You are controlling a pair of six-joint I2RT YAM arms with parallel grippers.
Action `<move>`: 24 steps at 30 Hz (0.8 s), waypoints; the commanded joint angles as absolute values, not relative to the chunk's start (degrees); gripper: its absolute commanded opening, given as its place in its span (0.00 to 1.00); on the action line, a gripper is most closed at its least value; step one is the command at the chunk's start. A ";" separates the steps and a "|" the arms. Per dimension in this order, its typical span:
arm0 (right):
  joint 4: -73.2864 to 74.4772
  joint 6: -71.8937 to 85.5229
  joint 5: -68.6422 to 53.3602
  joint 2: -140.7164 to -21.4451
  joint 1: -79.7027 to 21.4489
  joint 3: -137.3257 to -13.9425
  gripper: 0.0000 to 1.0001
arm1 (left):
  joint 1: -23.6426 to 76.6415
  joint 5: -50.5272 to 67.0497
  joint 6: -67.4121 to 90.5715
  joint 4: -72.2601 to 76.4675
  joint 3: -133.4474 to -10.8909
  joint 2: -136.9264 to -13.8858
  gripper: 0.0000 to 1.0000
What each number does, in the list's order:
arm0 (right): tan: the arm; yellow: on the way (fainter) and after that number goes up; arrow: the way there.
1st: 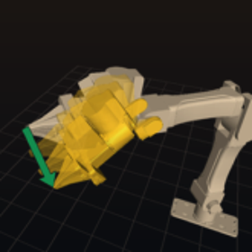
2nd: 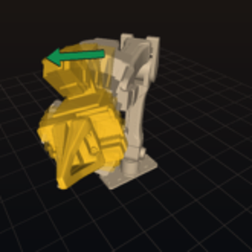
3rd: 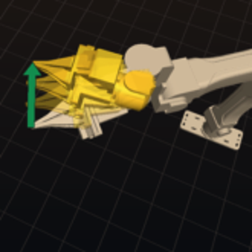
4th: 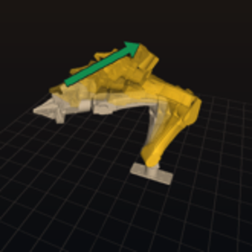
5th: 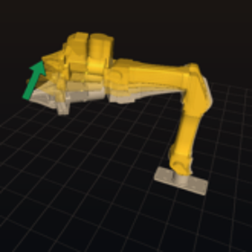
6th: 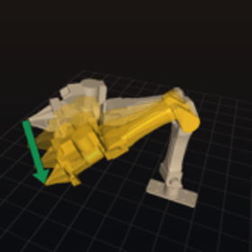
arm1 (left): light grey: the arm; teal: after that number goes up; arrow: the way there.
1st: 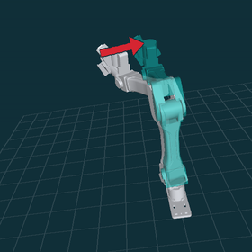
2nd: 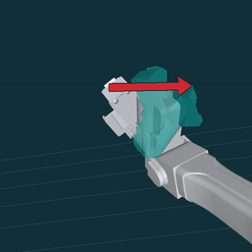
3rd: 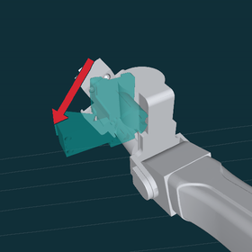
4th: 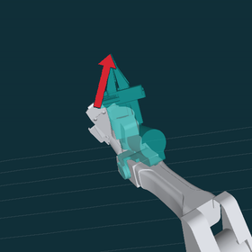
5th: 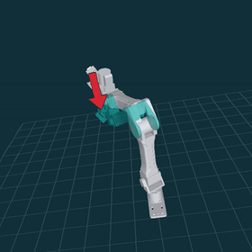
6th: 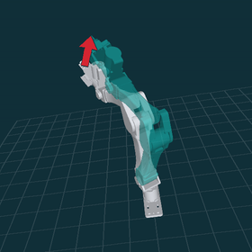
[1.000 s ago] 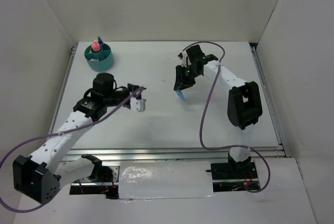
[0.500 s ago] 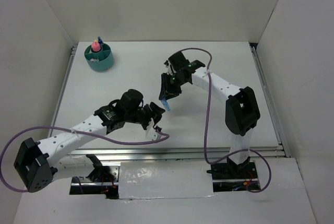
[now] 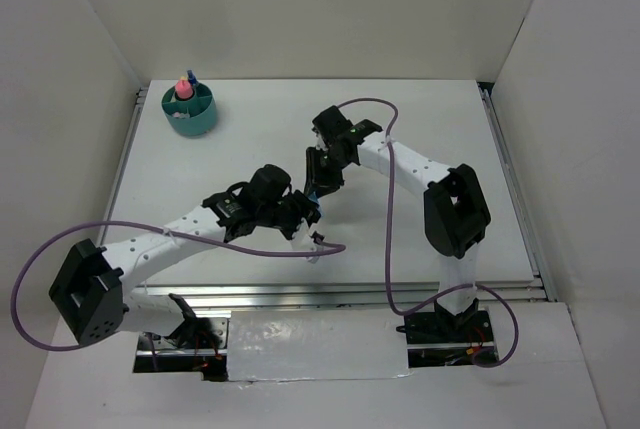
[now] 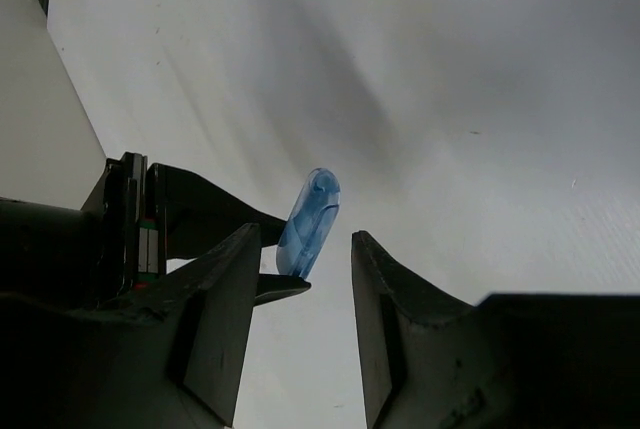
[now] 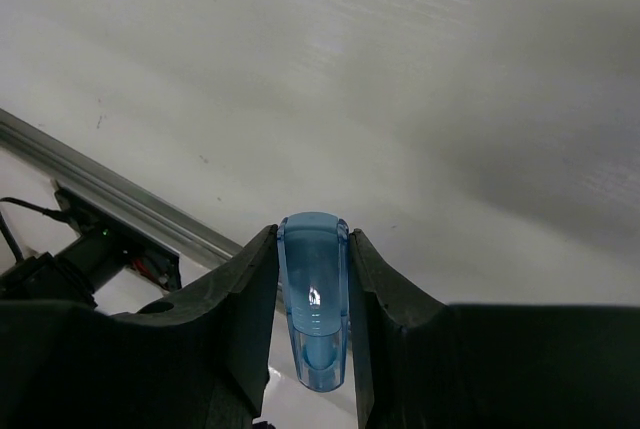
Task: Sort the stationery into containers
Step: Place the stationery in the storage box.
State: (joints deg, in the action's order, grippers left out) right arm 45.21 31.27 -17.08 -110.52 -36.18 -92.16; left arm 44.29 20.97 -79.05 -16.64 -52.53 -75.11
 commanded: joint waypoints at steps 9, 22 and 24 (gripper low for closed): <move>45.26 33.05 -24.51 -110.04 -35.68 -92.29 0.00 | 43.16 22.41 -78.13 -13.97 -55.10 -78.57 0.48; 41.67 33.49 -37.69 -109.16 -32.70 -89.74 0.47 | 41.66 25.74 -75.77 -16.26 -57.04 -77.44 0.00; 40.61 33.49 -40.32 -108.55 -30.51 -88.78 0.63 | 40.27 26.63 -72.88 -16.78 -57.39 -76.65 0.00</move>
State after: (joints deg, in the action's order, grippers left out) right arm 43.33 33.19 -33.41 -110.72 -32.49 -90.15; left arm 42.04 23.03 -76.64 -16.86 -55.16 -78.70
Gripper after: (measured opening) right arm 0.581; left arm 0.267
